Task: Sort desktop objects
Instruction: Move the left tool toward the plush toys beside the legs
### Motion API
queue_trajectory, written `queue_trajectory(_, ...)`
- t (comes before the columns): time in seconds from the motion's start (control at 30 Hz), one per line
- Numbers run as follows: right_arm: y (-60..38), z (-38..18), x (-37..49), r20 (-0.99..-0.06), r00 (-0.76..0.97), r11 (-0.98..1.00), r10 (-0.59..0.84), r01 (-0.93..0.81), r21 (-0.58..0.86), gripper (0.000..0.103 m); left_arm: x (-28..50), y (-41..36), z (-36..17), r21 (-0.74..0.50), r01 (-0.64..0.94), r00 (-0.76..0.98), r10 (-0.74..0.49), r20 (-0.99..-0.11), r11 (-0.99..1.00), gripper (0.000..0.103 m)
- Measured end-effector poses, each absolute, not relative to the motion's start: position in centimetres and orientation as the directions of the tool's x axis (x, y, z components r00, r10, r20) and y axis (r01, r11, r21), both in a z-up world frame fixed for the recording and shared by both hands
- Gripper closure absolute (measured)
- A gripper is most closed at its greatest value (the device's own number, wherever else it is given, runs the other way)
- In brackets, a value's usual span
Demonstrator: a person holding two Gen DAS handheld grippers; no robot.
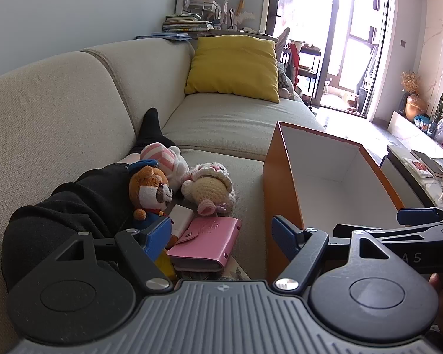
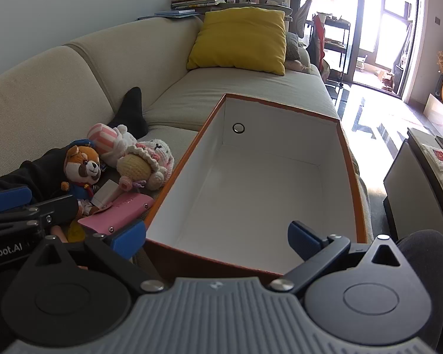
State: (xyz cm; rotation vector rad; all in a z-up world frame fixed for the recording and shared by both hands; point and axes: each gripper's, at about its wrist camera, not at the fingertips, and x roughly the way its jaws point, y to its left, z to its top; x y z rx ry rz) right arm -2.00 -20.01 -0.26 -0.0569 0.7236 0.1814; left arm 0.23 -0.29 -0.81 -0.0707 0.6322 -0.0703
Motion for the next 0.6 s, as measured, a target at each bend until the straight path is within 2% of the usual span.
queue_trajectory(0.6,-19.89,-0.55,-1.94,-0.677,0.717,0.979,0.167,-0.201,0.029,0.001,0.26,-0.03,-0.91,-0.095,0.04,0.793,-0.09,-0.603,0.995,0.015)
